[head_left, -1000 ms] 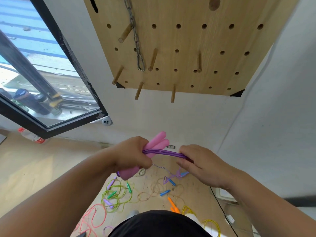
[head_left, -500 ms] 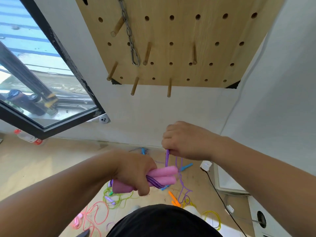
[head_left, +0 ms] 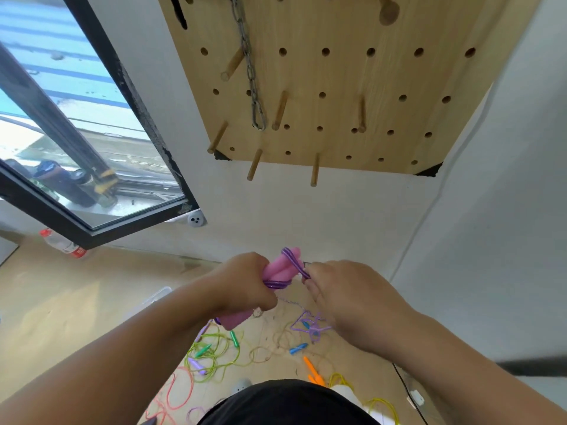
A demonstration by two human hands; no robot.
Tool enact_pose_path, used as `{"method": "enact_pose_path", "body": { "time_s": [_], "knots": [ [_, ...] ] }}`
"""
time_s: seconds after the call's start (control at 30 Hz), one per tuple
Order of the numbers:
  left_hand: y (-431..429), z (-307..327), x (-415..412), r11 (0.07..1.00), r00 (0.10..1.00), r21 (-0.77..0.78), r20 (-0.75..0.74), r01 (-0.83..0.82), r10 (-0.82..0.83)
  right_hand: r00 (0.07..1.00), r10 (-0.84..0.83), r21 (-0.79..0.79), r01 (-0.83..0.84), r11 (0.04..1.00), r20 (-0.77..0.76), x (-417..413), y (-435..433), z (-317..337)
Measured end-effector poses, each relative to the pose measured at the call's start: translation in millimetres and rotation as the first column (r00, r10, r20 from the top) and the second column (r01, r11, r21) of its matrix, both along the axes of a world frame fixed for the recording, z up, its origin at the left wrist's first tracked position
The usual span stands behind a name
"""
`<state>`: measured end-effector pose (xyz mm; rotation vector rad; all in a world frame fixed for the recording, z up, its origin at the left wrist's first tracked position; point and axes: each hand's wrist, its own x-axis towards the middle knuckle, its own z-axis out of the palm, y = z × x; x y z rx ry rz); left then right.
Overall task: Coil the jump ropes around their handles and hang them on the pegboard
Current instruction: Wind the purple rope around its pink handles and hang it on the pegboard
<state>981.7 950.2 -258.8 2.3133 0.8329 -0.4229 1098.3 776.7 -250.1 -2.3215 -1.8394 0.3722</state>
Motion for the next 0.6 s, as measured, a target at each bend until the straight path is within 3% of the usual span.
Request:
{"method": "enact_pose_path", "body": {
  "time_s": [0.13, 0.23, 0.3, 0.4, 0.47, 0.53, 0.6],
  "knots": [
    [-12, 6, 1, 0.930, 0.959, -0.315, 0.145, -0.189, 0.244, 0.992, -0.109, 0.084, 0.113, 0.990, -0.060, 6, -6, -14],
    [-15, 17, -1, 0.815, 0.929, -0.550, 0.179, -0.180, 0.325, 0.992, -0.101, 0.131, 0.110, 0.985, -0.074, 21, -11, -28],
    [-16, 25, -3, 0.768, 0.923, -0.627, 0.208, -0.129, 0.325, 0.993, -0.079, 0.138, 0.090, 0.986, -0.083, 27, -13, -36],
    [-21, 38, -6, 0.771, 0.958, -0.636, 0.232, 0.017, 0.170, 0.994, -0.019, 0.116, 0.031, 0.993, -0.105, 32, -16, -45],
    [-28, 46, -6, 0.791, 0.978, -0.588, 0.198, 0.167, -0.060, 0.993, 0.060, 0.072, -0.053, 0.996, -0.106, 36, -12, -48],
    [-37, 47, -3, 0.821, 0.940, -0.466, 0.084, 0.330, -0.331, 0.984, 0.176, -0.005, -0.176, 0.984, -0.033, 41, -3, -43],
    [-43, 41, 1, 0.820, 0.871, -0.374, -0.059, 0.433, -0.487, 0.950, 0.301, -0.078, -0.295, 0.952, 0.085, 47, 11, -34]
  ]
}}
